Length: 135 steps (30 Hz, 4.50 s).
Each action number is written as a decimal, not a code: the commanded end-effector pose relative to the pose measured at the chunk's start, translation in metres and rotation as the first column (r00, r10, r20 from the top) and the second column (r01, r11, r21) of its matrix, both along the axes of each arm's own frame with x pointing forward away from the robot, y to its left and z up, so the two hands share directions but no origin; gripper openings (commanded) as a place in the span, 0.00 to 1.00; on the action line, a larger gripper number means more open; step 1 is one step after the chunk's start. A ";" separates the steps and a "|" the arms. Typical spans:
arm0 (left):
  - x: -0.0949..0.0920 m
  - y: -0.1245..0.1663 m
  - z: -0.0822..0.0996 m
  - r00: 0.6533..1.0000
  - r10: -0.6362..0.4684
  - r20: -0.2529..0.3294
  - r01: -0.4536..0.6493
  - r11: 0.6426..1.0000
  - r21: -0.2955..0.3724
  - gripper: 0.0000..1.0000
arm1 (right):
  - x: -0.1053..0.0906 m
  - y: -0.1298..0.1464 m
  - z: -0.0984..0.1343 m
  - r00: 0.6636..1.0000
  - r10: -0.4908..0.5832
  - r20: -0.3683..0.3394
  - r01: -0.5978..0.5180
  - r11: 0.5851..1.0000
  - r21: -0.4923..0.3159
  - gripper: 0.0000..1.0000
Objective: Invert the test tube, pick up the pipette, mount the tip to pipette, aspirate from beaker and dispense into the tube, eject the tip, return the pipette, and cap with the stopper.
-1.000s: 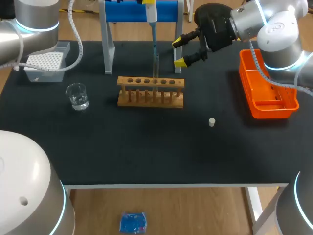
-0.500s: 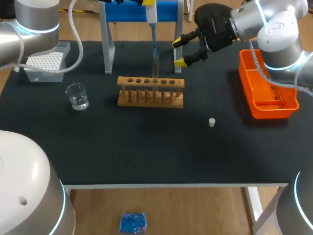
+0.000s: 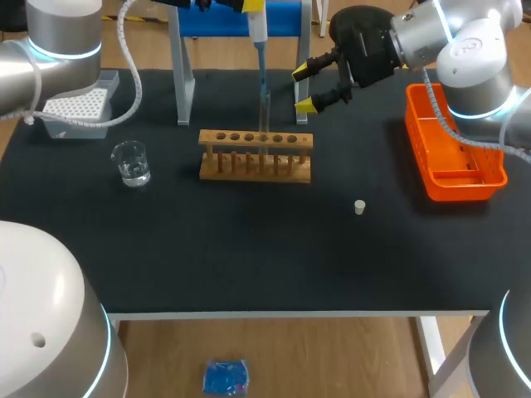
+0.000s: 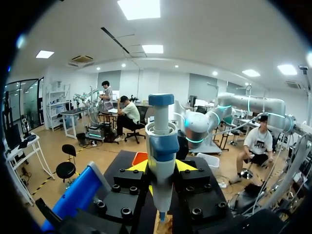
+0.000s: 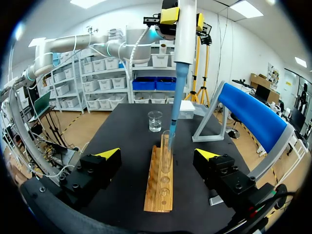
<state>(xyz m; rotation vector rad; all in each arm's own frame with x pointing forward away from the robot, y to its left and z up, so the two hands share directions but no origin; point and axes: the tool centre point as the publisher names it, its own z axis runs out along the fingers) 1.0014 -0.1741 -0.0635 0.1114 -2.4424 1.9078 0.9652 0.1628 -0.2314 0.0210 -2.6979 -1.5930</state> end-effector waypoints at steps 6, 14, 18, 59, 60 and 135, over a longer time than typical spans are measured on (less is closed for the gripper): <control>-0.002 -0.001 -0.003 1.000 0.007 0.004 -0.007 1.000 -0.007 0.00 | 0.000 -0.001 0.000 1.000 0.001 -0.001 -0.001 1.000 0.000 1.00; -0.003 -0.002 -0.007 1.000 0.007 0.000 -0.007 1.000 -0.002 0.00 | 0.000 -0.001 0.000 1.000 0.001 -0.001 -0.001 1.000 0.000 1.00; -0.004 -0.002 -0.008 1.000 0.006 -0.001 -0.006 1.000 -0.006 0.00 | 0.000 -0.001 0.000 1.000 0.001 -0.001 -0.001 1.000 0.000 1.00; -0.007 -0.005 -0.013 0.999 0.014 0.036 -0.015 1.000 0.024 0.00 | 0.000 -0.001 0.000 1.000 0.001 -0.001 -0.001 1.000 0.000 1.00; -0.008 -0.006 -0.013 0.999 0.014 0.042 -0.016 1.000 0.025 0.00 | 0.000 -0.001 0.000 1.000 0.001 -0.001 -0.001 1.000 0.000 1.00; -0.018 -0.013 -0.019 0.997 0.021 0.076 -0.025 0.998 0.049 0.00 | 0.000 -0.001 0.000 1.000 0.001 -0.001 -0.001 1.000 0.000 1.00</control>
